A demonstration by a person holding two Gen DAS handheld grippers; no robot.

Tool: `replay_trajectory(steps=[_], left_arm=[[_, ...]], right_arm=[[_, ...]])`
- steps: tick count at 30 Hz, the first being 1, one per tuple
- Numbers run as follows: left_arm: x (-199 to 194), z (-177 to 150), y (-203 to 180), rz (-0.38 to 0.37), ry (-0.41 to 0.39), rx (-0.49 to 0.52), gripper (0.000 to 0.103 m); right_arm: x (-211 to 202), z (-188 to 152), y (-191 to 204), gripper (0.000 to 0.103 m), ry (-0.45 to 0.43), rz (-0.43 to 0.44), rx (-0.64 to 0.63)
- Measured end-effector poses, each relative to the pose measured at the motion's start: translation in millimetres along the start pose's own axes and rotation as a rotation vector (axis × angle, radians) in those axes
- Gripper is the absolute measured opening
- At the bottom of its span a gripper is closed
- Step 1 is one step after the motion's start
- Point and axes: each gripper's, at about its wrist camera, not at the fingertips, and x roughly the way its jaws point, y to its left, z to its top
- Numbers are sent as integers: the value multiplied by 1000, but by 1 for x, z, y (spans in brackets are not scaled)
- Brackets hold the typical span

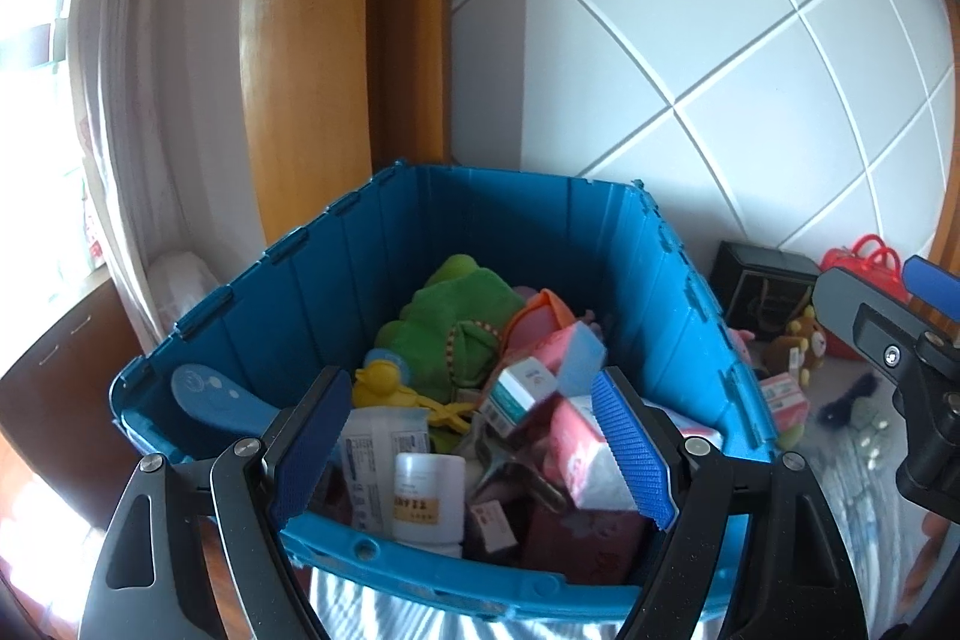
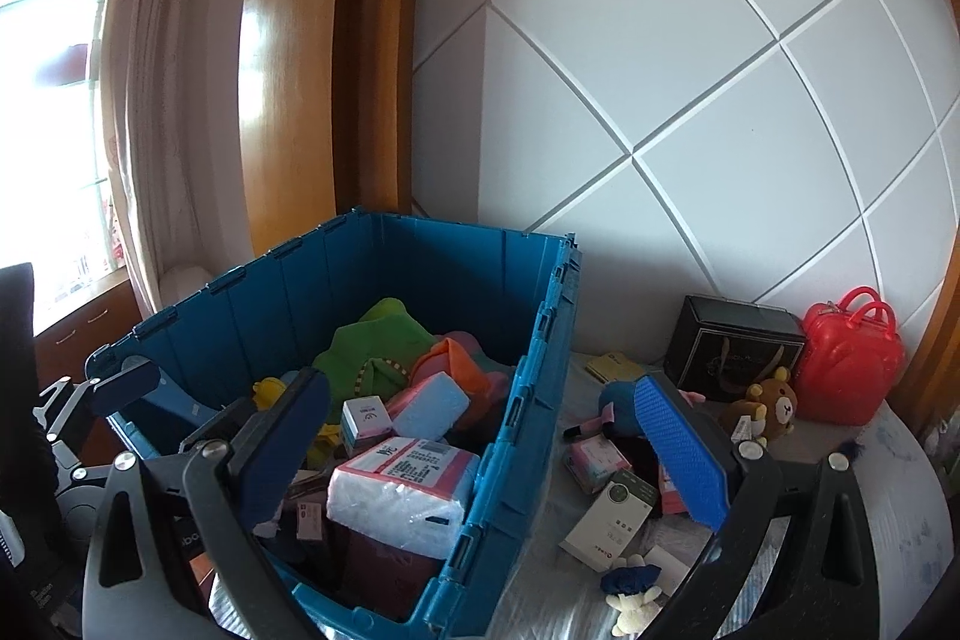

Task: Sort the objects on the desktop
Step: 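Move both open tools back over the bed items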

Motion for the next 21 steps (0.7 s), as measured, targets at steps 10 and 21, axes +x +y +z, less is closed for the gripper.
replay_trajectory(steps=[10,21], left_arm=[[-19,-8,-91,-123,-18,64,83],[15,-61,-264,-165,148,124,83]], right_arm=[[-29,-44,-99,103,39,-121,105],[-26,-121,-266,103,217,-169,194]])
